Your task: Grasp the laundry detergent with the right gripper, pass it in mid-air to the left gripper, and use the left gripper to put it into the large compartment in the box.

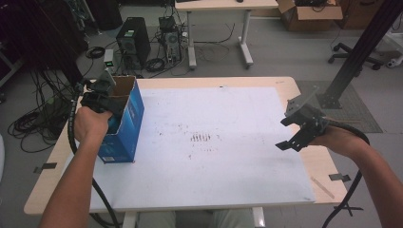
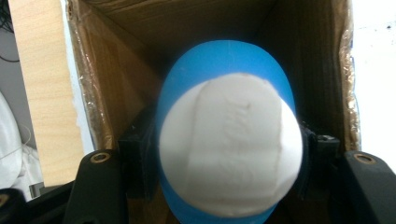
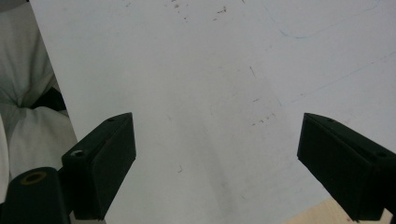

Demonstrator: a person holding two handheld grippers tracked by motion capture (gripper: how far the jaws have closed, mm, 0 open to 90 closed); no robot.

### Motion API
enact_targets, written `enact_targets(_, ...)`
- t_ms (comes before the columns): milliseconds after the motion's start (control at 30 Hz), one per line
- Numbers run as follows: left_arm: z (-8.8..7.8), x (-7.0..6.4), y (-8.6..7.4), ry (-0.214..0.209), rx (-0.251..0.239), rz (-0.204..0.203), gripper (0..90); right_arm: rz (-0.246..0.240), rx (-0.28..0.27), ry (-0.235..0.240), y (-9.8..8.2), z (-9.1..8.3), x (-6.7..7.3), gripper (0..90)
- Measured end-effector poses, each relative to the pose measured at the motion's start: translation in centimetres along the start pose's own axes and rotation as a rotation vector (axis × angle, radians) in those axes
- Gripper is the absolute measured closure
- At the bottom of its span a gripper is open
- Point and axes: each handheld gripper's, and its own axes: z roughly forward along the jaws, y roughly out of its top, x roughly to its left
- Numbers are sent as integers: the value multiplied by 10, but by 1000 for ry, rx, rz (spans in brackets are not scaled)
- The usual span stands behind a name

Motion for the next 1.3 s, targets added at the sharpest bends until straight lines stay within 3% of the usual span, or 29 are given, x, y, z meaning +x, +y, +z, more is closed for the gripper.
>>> enact_targets(567,-3,7,-2,-46,-13,-18,309,1,5,5,0,2,2,112)
enact_targets(967,-29,8,-2,-53,-48,-16,216,-3,2,-5,3,-3,5,112)
enact_targets(1300,-55,11,-4,-48,-94,-8,198,0,-1,-10,2,-8,6,111)
